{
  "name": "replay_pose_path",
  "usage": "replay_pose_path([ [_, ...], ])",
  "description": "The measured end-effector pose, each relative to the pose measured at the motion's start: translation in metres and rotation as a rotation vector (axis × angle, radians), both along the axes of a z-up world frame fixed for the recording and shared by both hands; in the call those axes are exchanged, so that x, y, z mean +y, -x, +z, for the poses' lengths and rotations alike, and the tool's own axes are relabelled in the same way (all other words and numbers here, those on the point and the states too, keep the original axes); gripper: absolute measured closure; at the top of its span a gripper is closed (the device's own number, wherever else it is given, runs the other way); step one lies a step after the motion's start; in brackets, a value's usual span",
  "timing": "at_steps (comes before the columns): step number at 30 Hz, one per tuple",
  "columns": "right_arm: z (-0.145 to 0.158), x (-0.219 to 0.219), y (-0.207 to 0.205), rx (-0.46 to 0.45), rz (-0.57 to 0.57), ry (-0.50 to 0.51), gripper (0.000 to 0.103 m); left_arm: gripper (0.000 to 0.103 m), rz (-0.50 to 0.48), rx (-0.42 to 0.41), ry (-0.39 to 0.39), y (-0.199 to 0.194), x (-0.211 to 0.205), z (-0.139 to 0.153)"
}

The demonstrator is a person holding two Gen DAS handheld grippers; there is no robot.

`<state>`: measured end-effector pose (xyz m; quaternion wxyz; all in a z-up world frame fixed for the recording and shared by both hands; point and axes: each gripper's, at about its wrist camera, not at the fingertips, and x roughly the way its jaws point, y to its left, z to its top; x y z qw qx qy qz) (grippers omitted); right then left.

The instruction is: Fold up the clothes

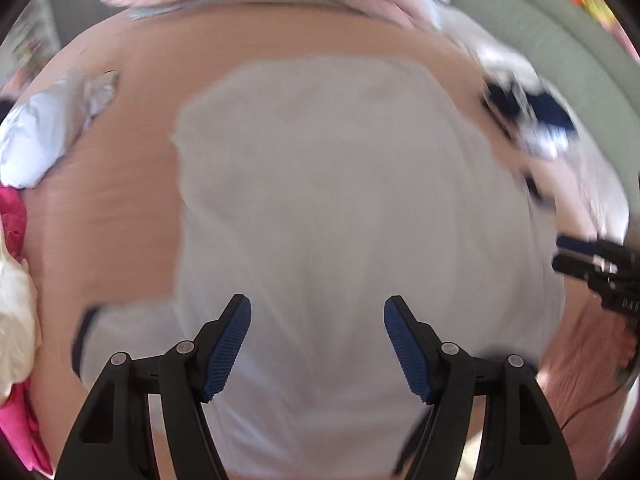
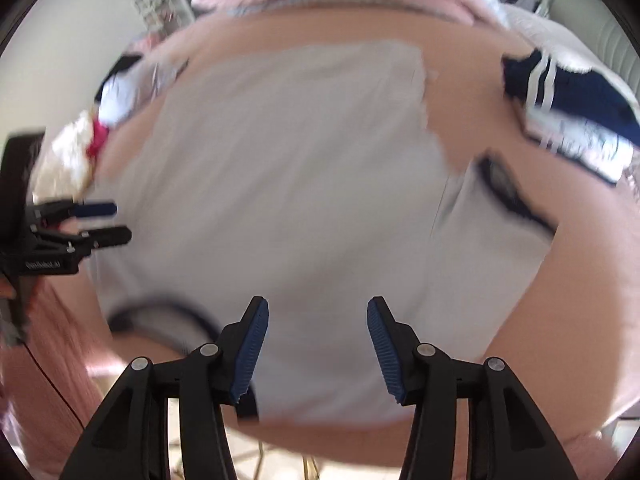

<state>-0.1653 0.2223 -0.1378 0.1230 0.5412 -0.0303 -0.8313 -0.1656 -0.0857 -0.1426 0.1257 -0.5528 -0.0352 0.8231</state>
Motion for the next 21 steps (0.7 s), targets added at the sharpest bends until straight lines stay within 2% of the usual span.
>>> replay_pose_path([
  [4,0.006,0.016,0.085,-0.003,-0.069,-0.037,0.052,0.036,0.248,-0.018,-0.15,0.075,-0.057,-0.006],
  [7,-0.002,0.03,0.143,-0.037,-0.12,-0.031,0.052,0.036,0.327,-0.068,-0.257,0.116,-0.088,-0.02],
  [11,-0.019,0.043,0.189,-0.049,-0.18,-0.062,0.052,0.036,0.332,-0.124,-0.326,0.158,-0.103,-0.036],
  [16,-0.038,0.051,0.238,-0.061,-0.238,-0.027,0.052,0.036,0.276,-0.157,-0.364,0.194,-0.083,-0.049],
  [21,-0.054,0.058,0.284,-0.064,-0.286,-0.081,0.052,0.036,0.237,-0.185,-0.331,0.23,-0.059,-0.058],
])
